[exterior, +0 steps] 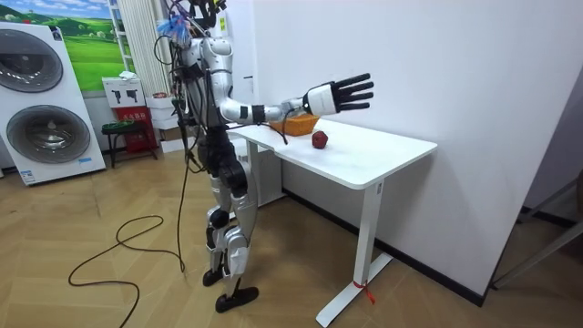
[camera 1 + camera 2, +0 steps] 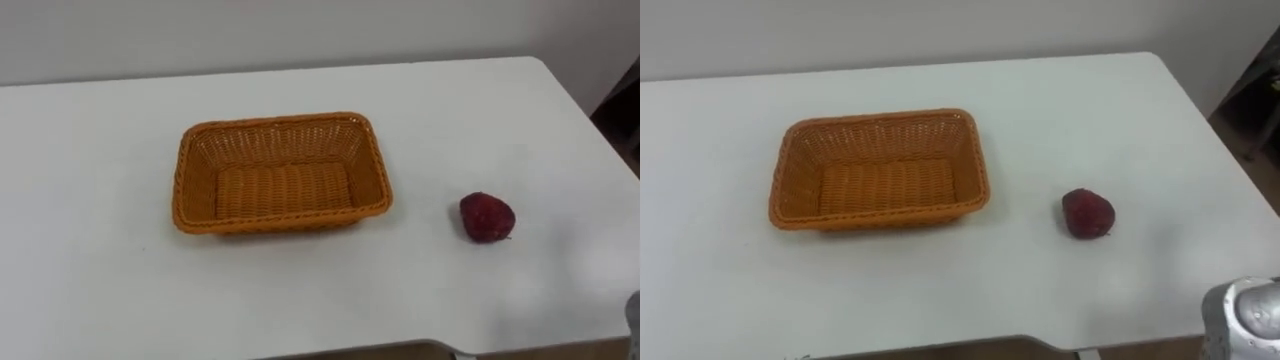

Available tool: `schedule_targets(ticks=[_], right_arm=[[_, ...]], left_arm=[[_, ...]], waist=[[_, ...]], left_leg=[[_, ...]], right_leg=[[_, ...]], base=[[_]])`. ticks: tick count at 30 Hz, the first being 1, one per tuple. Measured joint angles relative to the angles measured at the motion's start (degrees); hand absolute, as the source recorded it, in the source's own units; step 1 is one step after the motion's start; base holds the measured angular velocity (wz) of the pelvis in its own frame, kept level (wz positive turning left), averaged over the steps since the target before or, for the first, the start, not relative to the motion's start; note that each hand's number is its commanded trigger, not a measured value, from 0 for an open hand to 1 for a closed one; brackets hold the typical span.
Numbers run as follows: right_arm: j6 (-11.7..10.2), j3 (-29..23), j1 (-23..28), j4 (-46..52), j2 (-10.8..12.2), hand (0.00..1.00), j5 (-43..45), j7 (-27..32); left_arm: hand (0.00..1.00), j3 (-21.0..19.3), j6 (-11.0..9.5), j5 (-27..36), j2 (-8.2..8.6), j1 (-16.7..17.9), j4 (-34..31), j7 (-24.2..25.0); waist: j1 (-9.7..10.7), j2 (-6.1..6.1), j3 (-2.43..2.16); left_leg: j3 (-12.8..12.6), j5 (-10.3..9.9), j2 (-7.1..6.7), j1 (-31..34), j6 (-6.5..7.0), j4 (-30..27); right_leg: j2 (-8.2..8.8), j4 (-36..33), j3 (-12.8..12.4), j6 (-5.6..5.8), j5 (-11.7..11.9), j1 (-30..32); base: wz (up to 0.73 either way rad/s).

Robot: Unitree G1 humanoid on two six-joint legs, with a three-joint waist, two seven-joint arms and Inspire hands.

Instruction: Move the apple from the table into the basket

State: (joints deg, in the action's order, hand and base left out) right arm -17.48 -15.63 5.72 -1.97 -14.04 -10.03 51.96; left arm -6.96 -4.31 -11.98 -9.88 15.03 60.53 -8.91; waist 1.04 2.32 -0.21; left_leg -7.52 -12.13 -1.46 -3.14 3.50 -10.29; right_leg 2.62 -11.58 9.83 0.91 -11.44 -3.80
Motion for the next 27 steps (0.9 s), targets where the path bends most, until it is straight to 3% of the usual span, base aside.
schedule_targets(ticks=[8,15,27], right_arm=[[0.3,10.9,0.0,-2.0,-0.2,0.00,5.6,-15.3],[4.0,16.2,0.0,-7.1,-0.2,0.00,6.3,-25.8],[4.6,18.4,0.2,-7.0,-0.2,0.00,6.3,-31.9]], left_arm=[[0.00,2.6,0.0,-0.2,-0.57,-0.8,-1.1,2.1],[0.00,3.9,0.1,-0.1,-0.63,-0.7,-2.2,2.3],[0.00,3.9,0.1,0.6,-0.62,-1.2,-2.2,3.2]], waist=[[-1.3,0.02,0.38],[-2.0,-0.18,0.40],[-2.7,-0.22,0.63]], left_leg=[[0.1,0.0,-0.05,0.0,-0.01,0.2],[0.1,0.0,-0.15,-0.1,-0.01,0.0],[0.6,0.0,-0.10,-0.5,-0.01,0.3]], right_leg=[[0.12,0.5,0.3,0.01,0.0,-0.2],[0.13,1.0,-0.1,0.08,0.0,-0.3],[0.15,1.0,0.5,0.08,0.1,-1.1]], base=[[0.02],[0.00],[0.02]])
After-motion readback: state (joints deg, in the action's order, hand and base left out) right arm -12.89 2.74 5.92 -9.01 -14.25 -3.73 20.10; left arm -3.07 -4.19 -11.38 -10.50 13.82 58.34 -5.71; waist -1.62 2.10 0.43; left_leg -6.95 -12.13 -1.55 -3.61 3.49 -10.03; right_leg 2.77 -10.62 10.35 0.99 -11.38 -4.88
